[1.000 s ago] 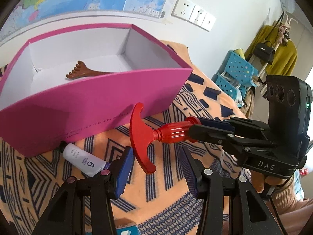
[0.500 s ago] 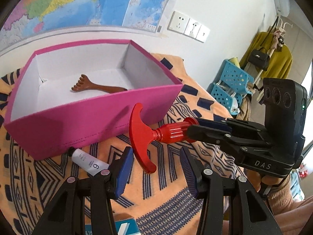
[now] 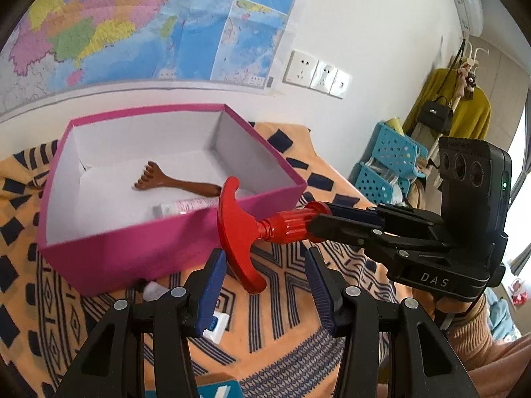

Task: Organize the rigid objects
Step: 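Lift the red spray bottle and carry it over the pink box, then lower the red spray bottle into the pink box and open the right gripper, then move the left gripper to the white-and-teal medicine box and grasp it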

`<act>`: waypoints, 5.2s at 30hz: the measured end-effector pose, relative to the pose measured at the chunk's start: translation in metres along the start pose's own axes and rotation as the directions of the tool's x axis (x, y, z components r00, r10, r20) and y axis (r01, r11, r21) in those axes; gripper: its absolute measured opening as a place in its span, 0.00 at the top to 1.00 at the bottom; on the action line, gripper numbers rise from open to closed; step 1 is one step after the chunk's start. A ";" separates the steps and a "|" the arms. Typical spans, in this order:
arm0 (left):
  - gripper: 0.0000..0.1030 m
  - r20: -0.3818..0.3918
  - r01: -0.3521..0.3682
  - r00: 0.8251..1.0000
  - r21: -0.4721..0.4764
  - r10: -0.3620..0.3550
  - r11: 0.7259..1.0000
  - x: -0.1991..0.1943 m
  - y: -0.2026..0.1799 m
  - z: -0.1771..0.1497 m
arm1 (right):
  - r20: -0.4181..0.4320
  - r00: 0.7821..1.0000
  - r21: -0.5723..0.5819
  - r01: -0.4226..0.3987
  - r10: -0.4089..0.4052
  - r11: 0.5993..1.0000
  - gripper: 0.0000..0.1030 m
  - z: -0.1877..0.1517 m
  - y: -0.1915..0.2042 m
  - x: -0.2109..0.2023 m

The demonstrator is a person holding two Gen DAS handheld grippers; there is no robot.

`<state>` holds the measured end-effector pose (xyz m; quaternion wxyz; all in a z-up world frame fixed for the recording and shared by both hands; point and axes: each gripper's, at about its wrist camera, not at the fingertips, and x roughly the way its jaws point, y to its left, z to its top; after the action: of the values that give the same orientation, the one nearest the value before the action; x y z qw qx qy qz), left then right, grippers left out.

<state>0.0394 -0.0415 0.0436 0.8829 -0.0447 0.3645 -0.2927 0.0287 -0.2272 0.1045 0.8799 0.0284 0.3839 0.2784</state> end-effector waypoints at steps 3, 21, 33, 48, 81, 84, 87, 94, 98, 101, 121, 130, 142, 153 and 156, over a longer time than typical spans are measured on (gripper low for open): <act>0.52 0.011 -0.006 1.000 -0.001 0.006 1.000 -0.002 0.002 0.005 | 0.009 1.000 -0.016 0.000 0.000 1.000 0.78 0.007 0.002 0.001; 0.52 0.048 -0.054 0.997 0.011 0.053 0.998 0.006 0.007 0.033 | 0.036 0.999 -0.037 -0.004 0.005 0.999 0.78 0.037 -0.012 0.013; 0.52 0.039 -0.068 0.997 -0.004 0.068 0.998 0.020 0.015 0.045 | 0.028 1.000 -0.023 -0.007 0.007 1.000 0.78 0.048 -0.024 0.025; 0.52 0.009 -0.080 0.997 -0.019 0.080 0.997 0.037 0.026 0.054 | 0.001 1.000 -0.007 -0.018 0.018 1.000 0.78 0.057 -0.037 0.044; 0.53 -0.084 -0.113 0.991 -0.062 0.107 0.992 0.083 0.050 0.054 | -0.116 0.991 -0.003 0.062 -0.062 0.998 0.78 0.051 -0.050 0.090; 0.53 -0.080 -0.118 0.990 -0.053 0.113 0.992 0.081 0.049 0.051 | -0.116 0.988 -0.008 0.105 -0.105 0.994 0.74 0.049 -0.050 0.089; 0.53 -0.064 -0.120 0.991 -0.043 0.117 0.992 0.076 0.048 0.049 | -0.106 0.988 -0.003 0.110 -0.110 0.994 0.72 0.047 -0.049 0.084; 0.50 -0.027 -0.133 0.991 -0.023 0.132 0.991 0.061 0.042 0.044 | -0.085 0.992 0.006 0.094 -0.093 0.996 0.70 0.040 -0.041 0.072; 0.49 -0.006 -0.138 0.990 -0.017 0.138 0.990 0.051 0.038 0.040 | -0.070 0.995 0.017 0.075 -0.073 0.997 0.70 0.036 -0.035 0.064; 0.46 0.008 -0.146 0.989 -0.010 0.146 0.989 0.045 0.034 0.038 | -0.061 0.996 0.019 0.067 -0.065 0.998 0.70 0.033 -0.030 0.060; 0.30 0.035 -0.289 0.956 -0.061 0.292 0.955 -0.022 0.074 -0.019 | -0.113 0.988 0.053 -0.100 0.105 0.994 0.56 -0.010 0.011 0.056; 0.30 -0.076 -0.327 0.944 -0.099 0.320 0.940 -0.024 0.098 -0.061 | -0.209 0.959 0.104 -0.171 0.190 0.980 0.56 -0.044 0.024 0.070; 0.30 -0.162 -0.322 0.939 -0.115 0.302 0.940 -0.030 0.095 -0.102 | -0.306 0.915 0.122 -0.237 0.264 0.964 0.56 -0.086 0.045 0.074; 0.33 -0.189 -0.283 0.947 -0.114 0.258 0.952 -0.039 0.083 -0.120 | -0.331 0.885 0.130 -0.300 0.327 0.945 0.56 -0.099 0.066 0.076; 0.33 -0.205 -0.273 0.947 -0.112 0.247 0.955 -0.040 0.080 -0.126 | -0.330 0.882 0.139 -0.307 0.337 0.941 0.56 -0.100 0.068 0.078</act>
<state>-0.0283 0.0635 -0.0470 0.8699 -0.0295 0.4688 -0.1504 -0.0294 -0.1462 0.0002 0.7372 0.0784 0.5350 0.4051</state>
